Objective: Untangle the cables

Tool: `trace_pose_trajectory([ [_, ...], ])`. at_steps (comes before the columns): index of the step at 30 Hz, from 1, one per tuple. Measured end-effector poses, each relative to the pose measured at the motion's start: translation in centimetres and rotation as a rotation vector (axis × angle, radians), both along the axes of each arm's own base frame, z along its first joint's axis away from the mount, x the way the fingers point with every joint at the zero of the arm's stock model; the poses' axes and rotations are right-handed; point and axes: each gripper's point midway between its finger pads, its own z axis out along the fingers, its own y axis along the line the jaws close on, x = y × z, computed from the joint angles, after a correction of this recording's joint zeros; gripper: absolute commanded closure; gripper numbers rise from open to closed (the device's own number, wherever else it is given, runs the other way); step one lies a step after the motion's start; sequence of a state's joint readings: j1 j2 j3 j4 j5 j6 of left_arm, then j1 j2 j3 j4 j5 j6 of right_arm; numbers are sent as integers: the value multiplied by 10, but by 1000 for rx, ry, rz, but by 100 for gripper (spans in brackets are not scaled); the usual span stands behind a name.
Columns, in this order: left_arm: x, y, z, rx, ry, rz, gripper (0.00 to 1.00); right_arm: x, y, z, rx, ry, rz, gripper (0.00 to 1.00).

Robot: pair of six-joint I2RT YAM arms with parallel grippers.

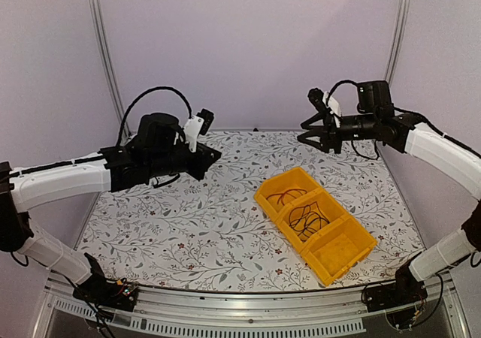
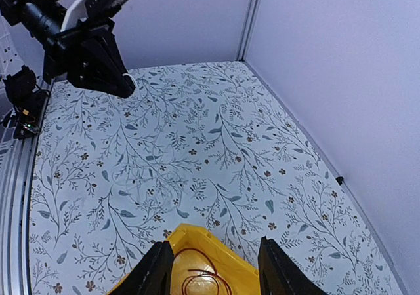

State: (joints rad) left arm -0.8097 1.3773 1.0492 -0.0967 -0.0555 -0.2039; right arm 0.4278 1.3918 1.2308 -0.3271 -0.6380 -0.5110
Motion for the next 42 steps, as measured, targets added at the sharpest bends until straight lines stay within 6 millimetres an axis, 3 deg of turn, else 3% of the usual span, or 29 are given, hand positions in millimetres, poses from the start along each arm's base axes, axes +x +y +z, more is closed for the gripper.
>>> trace_pose_trajectory([
  [2,-6,-3,-7,-4,-5,-23,100,-12,25,10,28,8,74,50],
  [4,-9,-5,-15,0,0,-37,100,-26,47,4,33,43,140,49],
  [8,-19,-17,-13,-17,-7,-88,100,-45,85,-29,7,162,233,47],
  [14,-33,-33,1,-64,-36,-157,100,-44,122,-58,-32,237,280,47],
  [19,-42,-33,4,-86,-38,-190,100,-41,139,-50,-30,197,294,47],
  [28,-50,-34,-1,-89,-18,-230,100,-59,159,-43,-46,103,349,52],
  [33,-53,-35,1,-98,-19,-247,100,-63,166,-44,-51,74,367,67],
  [38,-54,-36,4,-108,-26,-252,100,-61,168,-41,-41,55,371,97],
  [41,-54,-36,4,-108,-26,-251,99,-59,169,-39,-32,49,365,100],
  [42,-53,-36,4,-107,-27,-250,91,-59,169,-38,-29,53,362,100],
])
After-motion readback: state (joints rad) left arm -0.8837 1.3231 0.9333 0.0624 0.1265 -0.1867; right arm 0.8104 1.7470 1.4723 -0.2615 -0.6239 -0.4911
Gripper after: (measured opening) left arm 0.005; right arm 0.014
